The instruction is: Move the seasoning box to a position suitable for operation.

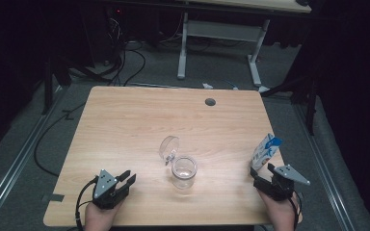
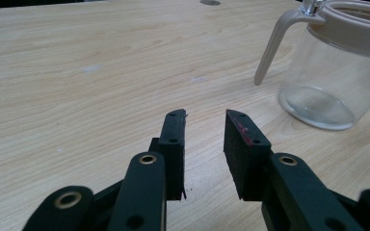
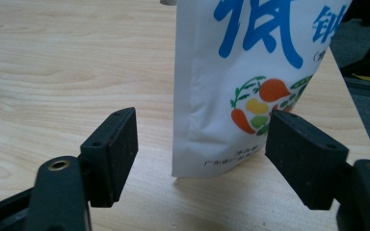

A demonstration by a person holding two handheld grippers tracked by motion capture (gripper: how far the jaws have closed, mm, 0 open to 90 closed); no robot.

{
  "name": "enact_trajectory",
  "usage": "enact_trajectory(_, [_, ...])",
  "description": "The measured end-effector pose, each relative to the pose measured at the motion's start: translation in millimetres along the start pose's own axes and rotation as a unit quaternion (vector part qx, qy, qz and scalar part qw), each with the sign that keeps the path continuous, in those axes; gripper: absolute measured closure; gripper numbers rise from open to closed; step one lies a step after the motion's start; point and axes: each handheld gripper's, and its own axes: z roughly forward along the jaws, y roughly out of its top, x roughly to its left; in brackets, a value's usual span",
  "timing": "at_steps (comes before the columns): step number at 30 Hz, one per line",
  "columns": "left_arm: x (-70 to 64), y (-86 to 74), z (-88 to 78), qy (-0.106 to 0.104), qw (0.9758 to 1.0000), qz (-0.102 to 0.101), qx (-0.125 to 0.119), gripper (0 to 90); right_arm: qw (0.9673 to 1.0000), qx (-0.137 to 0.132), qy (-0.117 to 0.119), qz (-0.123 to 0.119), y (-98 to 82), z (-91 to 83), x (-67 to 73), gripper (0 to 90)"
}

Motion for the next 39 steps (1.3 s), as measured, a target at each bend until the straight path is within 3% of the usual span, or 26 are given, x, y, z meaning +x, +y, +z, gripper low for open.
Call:
enact_trajectory(6, [2.9,1.2,-5.9,0.006,1.0000,0.000,-0.005,70.1,0.9999,-0.003,-0.016,-0.001,5.2,4.9,-0.6,21.7])
enact_trajectory(14, [6.4,3.0,-14.8,0.014,0.9998,-0.001,-0.012,70.3,0.9992,0.002,-0.036,0.016,8.9,16.2,-5.2,16.1])
enact_trajectory(18, [8.6,3.7,-19.5,0.019,0.9997,-0.001,-0.016,70.3,0.9987,0.002,-0.048,0.018,12.8,22.4,-5.3,17.5])
enact_trajectory(21, [10.3,4.9,-22.1,0.023,0.9996,-0.002,-0.019,70.3,0.9981,0.005,-0.058,0.021,13.8,25.4,-4.8,24.3])
enact_trajectory(27, [9.8,4.6,-21.7,0.022,0.9996,-0.001,-0.018,70.3,0.9988,-0.007,-0.044,0.019,12.3,19.8,-10.4,39.9])
enact_trajectory(33, [9.3,3.4,-20.2,0.020,0.9997,-0.003,-0.014,70.2,0.9996,-0.017,-0.022,0.003,10.4,19.7,-7.6,46.4])
enact_trajectory(39, [9.7,3.4,-21.9,0.021,0.9997,-0.003,-0.015,70.2,0.9998,-0.018,-0.005,-0.007,11.6,23.1,-1.2,47.3])
